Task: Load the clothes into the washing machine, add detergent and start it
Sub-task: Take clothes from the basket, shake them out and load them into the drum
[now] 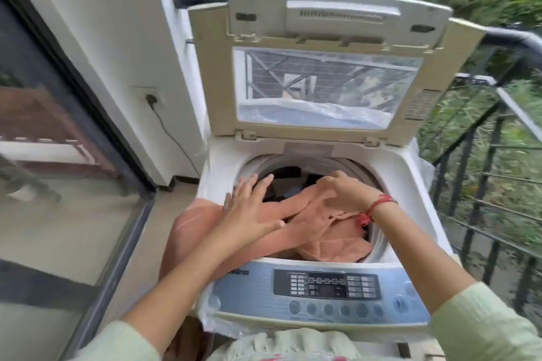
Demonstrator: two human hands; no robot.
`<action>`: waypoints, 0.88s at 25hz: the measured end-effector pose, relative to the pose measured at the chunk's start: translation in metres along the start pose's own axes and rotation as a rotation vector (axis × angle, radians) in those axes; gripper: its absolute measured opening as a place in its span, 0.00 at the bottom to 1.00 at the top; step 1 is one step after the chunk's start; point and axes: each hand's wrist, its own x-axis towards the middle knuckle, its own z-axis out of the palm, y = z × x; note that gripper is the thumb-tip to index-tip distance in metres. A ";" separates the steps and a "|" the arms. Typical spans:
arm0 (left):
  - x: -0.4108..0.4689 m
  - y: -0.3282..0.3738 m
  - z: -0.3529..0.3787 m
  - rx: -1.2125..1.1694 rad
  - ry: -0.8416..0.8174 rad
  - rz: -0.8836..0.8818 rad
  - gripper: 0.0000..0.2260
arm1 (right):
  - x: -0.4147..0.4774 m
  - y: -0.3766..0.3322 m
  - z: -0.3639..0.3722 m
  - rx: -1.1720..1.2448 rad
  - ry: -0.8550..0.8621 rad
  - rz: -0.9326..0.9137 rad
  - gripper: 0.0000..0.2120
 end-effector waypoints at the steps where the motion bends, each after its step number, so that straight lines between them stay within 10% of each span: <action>1: -0.018 -0.015 -0.018 -0.003 0.148 0.011 0.43 | 0.006 -0.027 0.003 0.038 0.023 -0.125 0.32; 4: -0.070 -0.101 -0.041 0.100 0.408 -0.153 0.50 | 0.014 -0.122 0.030 0.045 0.008 -0.523 0.50; 11: -0.117 -0.204 0.070 -0.217 -0.041 -0.472 0.67 | 0.007 -0.217 0.098 0.030 0.205 -0.561 0.48; 18: -0.109 -0.211 0.104 -0.384 0.092 -0.475 0.37 | -0.001 -0.209 0.081 0.233 0.269 -0.689 0.16; 22: -0.105 -0.185 0.082 -0.619 0.522 -0.465 0.14 | -0.016 -0.197 0.053 0.346 0.363 -0.770 0.13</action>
